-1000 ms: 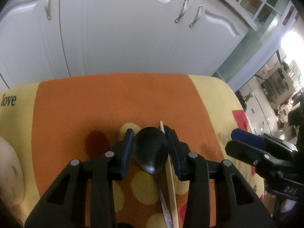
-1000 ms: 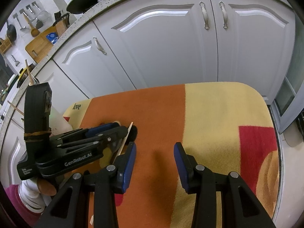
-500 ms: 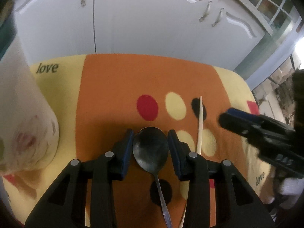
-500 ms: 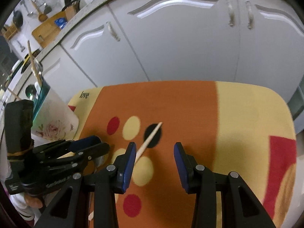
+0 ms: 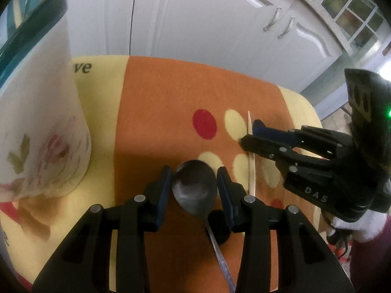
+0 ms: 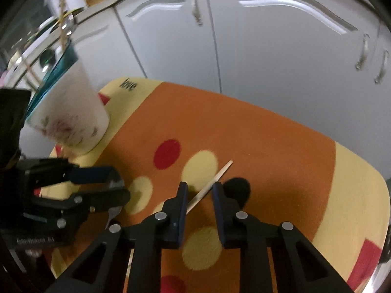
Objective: Organize utensils
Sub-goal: 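Grasp the wooden chopstick with the right tool while the left tool holds the spoon, then lift the spoon and chopstick and carry them over the teal cup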
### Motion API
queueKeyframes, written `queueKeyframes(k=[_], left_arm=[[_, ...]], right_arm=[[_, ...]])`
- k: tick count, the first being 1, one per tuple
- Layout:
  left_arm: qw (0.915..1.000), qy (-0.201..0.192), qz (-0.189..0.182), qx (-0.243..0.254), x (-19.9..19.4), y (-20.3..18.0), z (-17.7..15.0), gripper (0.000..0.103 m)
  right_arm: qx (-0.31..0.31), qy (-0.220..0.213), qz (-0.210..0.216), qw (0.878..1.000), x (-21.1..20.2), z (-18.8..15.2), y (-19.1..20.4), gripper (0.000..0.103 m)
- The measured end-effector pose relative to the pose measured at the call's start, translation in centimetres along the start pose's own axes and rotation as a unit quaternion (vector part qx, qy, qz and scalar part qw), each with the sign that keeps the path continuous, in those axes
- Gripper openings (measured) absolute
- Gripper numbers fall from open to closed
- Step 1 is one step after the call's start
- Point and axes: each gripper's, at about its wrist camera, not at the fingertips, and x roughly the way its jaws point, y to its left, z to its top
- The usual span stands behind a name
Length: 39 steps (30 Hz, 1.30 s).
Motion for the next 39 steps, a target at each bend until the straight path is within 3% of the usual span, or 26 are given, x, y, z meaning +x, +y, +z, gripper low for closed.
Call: queueKeyframes(k=[7, 9, 12, 14, 16, 18, 21, 23, 28, 39], left_arm=[[1.0000, -0.003, 0.005, -0.003, -0.2, 0.7, 0.0, 0.043], [0.9999, -0.007, 0.011, 0.000, -0.1, 0.7, 0.1, 0.043], [0.9994, -0.010, 0.030, 0.014, 0.2, 0.2, 0.2, 0.042], [0.9991, -0.012, 0.035, 0.020, 0.4, -0.1, 0.3, 0.035], [0.9991, -0.010, 0.031, 0.025, 0.7, -0.4, 0.4, 0.016], [0.9984, -0.016, 0.043, 0.035, 0.9, -0.7, 0.5, 0.013], [0.9994, -0.016, 0.025, 0.019, 0.5, 0.0, 0.6, 0.006], [0.9998, -0.019, 0.008, 0.005, -0.1, 0.6, 0.6, 0.003], [0.9993, -0.037, 0.010, 0.003, -2.3, 1.0, 0.1, 0.000], [0.9964, -0.082, -0.003, 0.022, -7.1, -0.4, -1.1, 0.000]], right_arm=[[0.067, 0.009, 0.021, 0.998, -0.6, -0.8, -1.2, 0.022], [0.072, 0.007, 0.017, 0.997, -0.6, -0.8, -0.8, 0.029], [0.078, 0.008, 0.002, 0.997, -0.3, -0.4, -0.3, 0.029], [0.074, 0.006, -0.008, 0.997, 0.1, 0.0, 0.1, 0.029], [0.045, 0.002, -0.033, 0.998, 0.5, 0.3, 1.0, 0.024], [0.031, 0.000, -0.047, 0.998, 0.7, 0.4, 1.3, 0.013], [0.054, -0.005, -0.027, 0.998, 0.1, 0.1, 0.4, 0.005], [0.071, -0.027, -0.001, 0.997, -1.4, -0.3, -0.1, 0.005], [0.083, -0.063, 0.029, 0.994, -4.7, -1.0, 0.2, 0.005], [0.058, -0.118, 0.042, 0.990, -10.4, -2.1, 3.1, 0.005]])
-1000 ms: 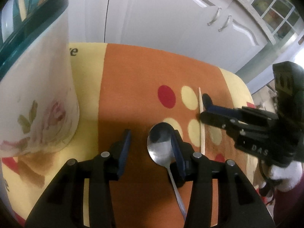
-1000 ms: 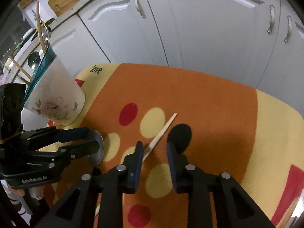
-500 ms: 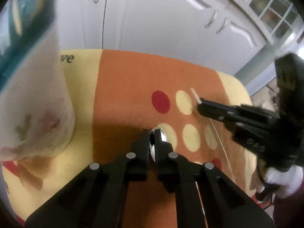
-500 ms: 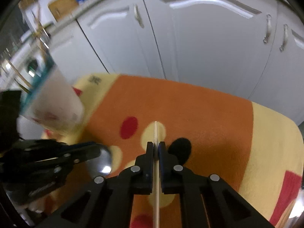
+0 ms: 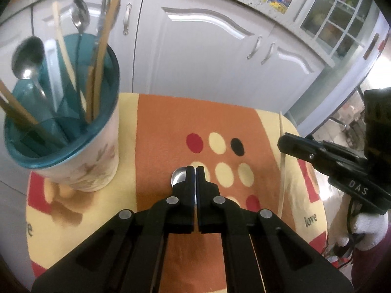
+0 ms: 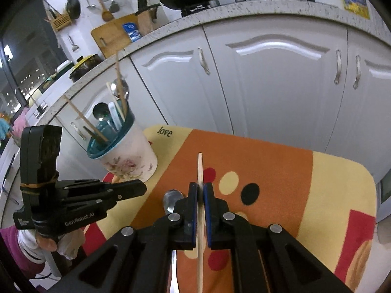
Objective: Organize utensils
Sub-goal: 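Lift the spoon and chopstick and carry them over the teal cup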
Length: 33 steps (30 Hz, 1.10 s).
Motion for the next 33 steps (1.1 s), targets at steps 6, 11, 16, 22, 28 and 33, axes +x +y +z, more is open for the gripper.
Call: queueKeyframes(k=[6, 11, 16, 22, 28, 33], left_arm=[[0.9985, 0.039, 0.003, -0.037, 2.3, 1.4, -1.0, 0.014], [0.9964, 0.062, 0.013, -0.057, 5.7, 2.1, -1.6, 0.028], [0.9970, 0.053, 0.011, -0.055, 7.4, 1.8, -1.2, 0.027], [0.9985, 0.047, 0.002, -0.026, 7.9, 0.8, -0.9, 0.005], [0.9994, 0.025, -0.005, -0.024, 5.4, 0.6, -0.8, 0.002], [0.9997, -0.011, -0.014, -0.016, 1.1, 0.0, -0.3, 0.001]], right_arm=[[0.008, -0.003, 0.000, 1.000, -1.0, -0.5, 0.2, 0.005], [0.012, -0.001, -0.001, 1.000, -1.2, -0.6, -0.6, 0.005], [0.026, 0.001, 0.002, 1.000, -0.9, -0.6, -1.4, 0.005], [0.029, 0.004, 0.006, 1.000, -0.4, -0.4, -1.5, 0.005], [0.019, -0.004, 0.007, 1.000, -1.0, -0.1, -0.7, 0.005], [-0.005, -0.022, 0.002, 1.000, -2.4, 0.3, 1.1, 0.005]])
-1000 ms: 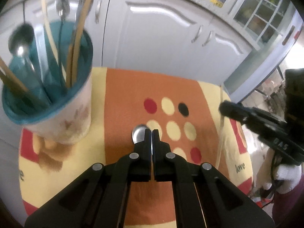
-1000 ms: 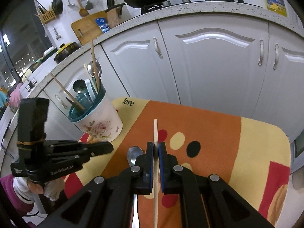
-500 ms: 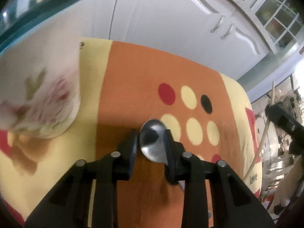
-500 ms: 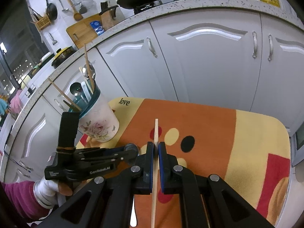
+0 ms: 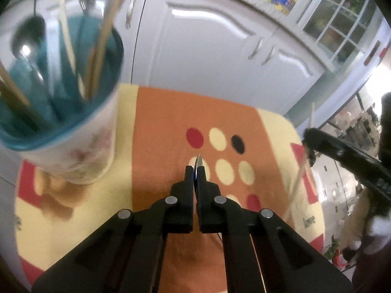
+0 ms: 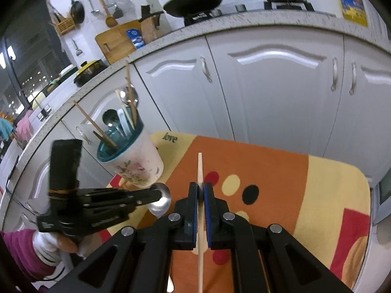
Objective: Organize utensils
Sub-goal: 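Lift the spoon and chopstick and carry them over the teal cup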
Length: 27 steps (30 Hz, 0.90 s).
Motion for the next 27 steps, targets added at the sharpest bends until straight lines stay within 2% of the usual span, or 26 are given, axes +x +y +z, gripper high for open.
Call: queueKeyframes(k=[11, 17, 21, 27], left_arm=[[0.9971, -0.073, 0.007, 0.020, -8.7, -1.1, 1.5, 0.000], [0.9930, -0.114, 0.021, 0.022, -13.2, -0.6, 2.9, 0.001], [0.9869, -0.150, 0.054, 0.022, -16.4, 0.8, 4.8, 0.001], [0.9768, -0.187, 0.104, 0.009, -19.1, 3.5, 7.5, 0.000]], right_arm=[[-0.045, -0.041, 0.003, 0.998, -3.0, 1.8, 4.0, 0.004], [-0.068, -0.065, 0.007, 0.996, -4.7, 3.7, 6.4, 0.004], [-0.089, -0.086, 0.014, 0.992, -5.9, 5.9, 8.6, 0.004], [-0.110, -0.111, 0.031, 0.987, -6.2, 9.3, 11.6, 0.004]])
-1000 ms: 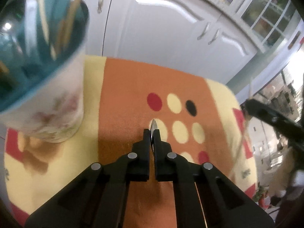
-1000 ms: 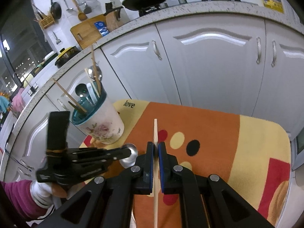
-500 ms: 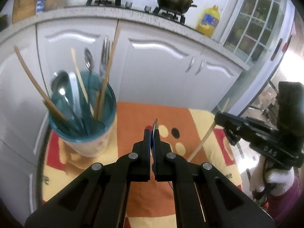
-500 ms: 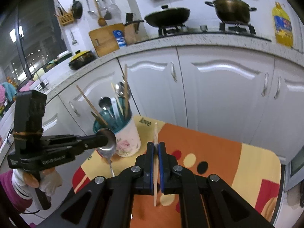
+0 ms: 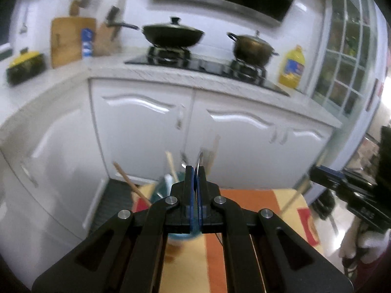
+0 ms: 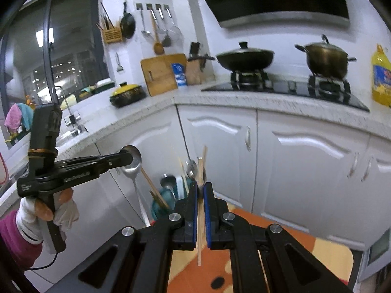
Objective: Organize utensils
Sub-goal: 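Lift the spoon and chopstick and carry them over the teal cup, then lower the chopstick into the cup and open the left tool while the right tool drops the spoon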
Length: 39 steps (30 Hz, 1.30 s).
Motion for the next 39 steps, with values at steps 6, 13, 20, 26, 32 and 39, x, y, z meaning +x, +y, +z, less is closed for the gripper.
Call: queueKeyframes(k=[6, 13, 20, 26, 32, 39], left_arm=[[0.9974, -0.031, 0.064, 0.014, 0.2, 2.2, 2.3, 0.001], [0.9944, -0.033, 0.098, 0.023, 2.0, 3.6, 2.8, 0.001], [0.9941, -0.023, 0.106, 0.013, 4.4, 4.4, 2.7, 0.001], [0.9937, -0.015, 0.110, 0.014, 6.0, 4.6, 2.4, 0.000], [0.9930, -0.010, 0.116, 0.021, 7.2, 4.5, 2.1, 0.001], [0.9919, -0.008, 0.125, 0.022, 8.4, 4.6, 2.1, 0.000]], right_arm=[[-0.013, -0.023, 0.008, 1.000, 1.7, 3.0, 1.4, 0.004], [-0.015, -0.021, 0.014, 1.000, 5.1, 4.6, 1.8, 0.004], [-0.017, -0.008, 0.004, 1.000, 7.8, 4.6, 1.3, 0.004], [-0.019, -0.001, -0.001, 1.000, 9.5, 4.7, 0.7, 0.004], [-0.016, 0.009, 0.002, 1.000, 11.2, 4.4, 0.2, 0.004], [-0.019, 0.013, 0.001, 1.000, 12.3, 4.1, 0.0, 0.004]])
